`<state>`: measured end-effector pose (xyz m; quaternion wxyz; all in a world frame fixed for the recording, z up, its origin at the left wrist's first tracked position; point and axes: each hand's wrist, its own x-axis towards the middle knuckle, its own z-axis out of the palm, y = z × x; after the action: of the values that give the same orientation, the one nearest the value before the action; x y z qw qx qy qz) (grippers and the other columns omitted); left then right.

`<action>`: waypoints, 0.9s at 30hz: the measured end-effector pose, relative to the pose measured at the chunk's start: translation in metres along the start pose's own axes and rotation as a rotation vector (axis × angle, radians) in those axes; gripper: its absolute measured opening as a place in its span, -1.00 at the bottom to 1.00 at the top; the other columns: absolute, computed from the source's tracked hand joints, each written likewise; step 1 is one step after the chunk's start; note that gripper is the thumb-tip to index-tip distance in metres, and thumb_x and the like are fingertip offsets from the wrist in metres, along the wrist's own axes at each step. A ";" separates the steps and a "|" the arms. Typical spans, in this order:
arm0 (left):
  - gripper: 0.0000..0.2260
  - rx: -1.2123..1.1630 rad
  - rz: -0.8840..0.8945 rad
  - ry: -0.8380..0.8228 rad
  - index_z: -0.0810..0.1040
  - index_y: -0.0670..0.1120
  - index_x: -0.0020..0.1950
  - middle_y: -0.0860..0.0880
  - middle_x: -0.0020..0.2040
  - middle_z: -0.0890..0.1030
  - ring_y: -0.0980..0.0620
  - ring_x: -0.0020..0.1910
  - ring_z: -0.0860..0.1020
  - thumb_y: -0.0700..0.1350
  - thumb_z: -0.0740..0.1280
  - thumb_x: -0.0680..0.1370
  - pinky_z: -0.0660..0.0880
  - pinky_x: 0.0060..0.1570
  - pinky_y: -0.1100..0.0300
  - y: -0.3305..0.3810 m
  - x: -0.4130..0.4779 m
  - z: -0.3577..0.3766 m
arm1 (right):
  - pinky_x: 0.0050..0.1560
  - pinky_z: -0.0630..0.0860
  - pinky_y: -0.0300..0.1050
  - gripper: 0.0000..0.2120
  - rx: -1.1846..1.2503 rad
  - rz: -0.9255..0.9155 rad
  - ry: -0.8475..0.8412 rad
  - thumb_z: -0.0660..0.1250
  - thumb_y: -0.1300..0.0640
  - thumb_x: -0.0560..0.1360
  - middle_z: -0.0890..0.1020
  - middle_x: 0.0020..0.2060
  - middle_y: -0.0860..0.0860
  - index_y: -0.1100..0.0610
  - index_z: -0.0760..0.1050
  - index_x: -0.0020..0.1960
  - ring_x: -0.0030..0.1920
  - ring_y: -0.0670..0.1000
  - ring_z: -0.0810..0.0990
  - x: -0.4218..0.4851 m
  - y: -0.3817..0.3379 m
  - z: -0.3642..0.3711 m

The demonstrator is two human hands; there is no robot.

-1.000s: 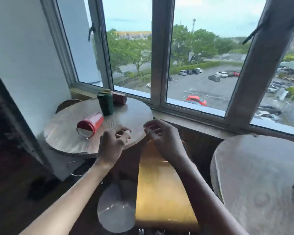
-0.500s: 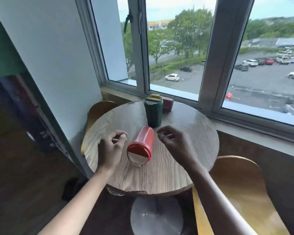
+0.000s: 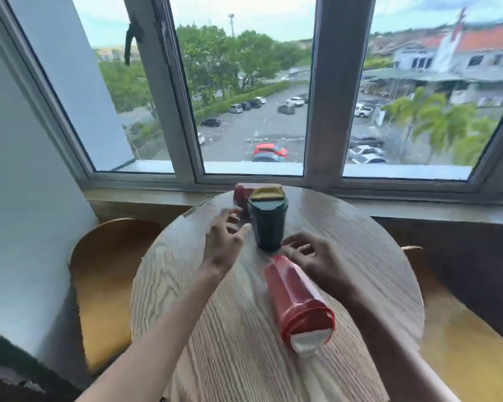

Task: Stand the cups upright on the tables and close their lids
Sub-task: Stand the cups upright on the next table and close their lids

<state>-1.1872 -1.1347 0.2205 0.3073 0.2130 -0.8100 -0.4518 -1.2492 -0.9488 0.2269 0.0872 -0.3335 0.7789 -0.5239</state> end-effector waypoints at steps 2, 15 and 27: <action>-0.72 -0.020 0.060 -0.069 0.51 0.01 0.18 -0.03 0.05 0.57 0.11 -0.03 0.56 -0.13 0.42 0.49 0.53 -0.08 0.31 -0.004 0.019 0.000 | -0.18 0.49 -0.42 -0.89 -0.014 0.053 0.051 0.40 0.26 0.50 0.63 -0.17 -0.02 0.20 0.61 0.03 -0.13 0.00 0.59 -0.009 -0.004 0.006; -0.67 -0.223 -0.032 -0.328 0.51 -0.07 0.29 -0.04 0.08 0.56 -0.01 0.11 0.53 -0.12 0.37 0.53 0.41 -0.03 0.28 -0.003 0.076 0.019 | 0.20 0.51 -0.31 -0.34 -0.093 0.271 -0.185 0.65 -0.04 0.20 0.32 0.35 -0.26 -0.23 0.46 0.23 0.20 -0.26 0.53 -0.073 -0.010 0.002; -0.77 -0.357 -0.095 -0.367 0.54 0.04 0.15 -0.03 -0.01 0.60 0.03 0.00 0.56 -0.13 0.38 0.50 0.50 -0.04 0.14 -0.007 0.079 0.020 | 0.26 0.54 -0.13 -0.31 0.091 0.256 -0.369 0.55 0.30 0.33 0.27 0.43 -0.29 -0.23 0.49 0.30 0.28 -0.03 0.53 -0.060 -0.003 -0.006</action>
<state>-1.2571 -1.1753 0.2309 0.1663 0.1078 -0.7488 -0.6325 -1.2050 -0.9086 0.2188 0.3089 -0.3180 0.7612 -0.4733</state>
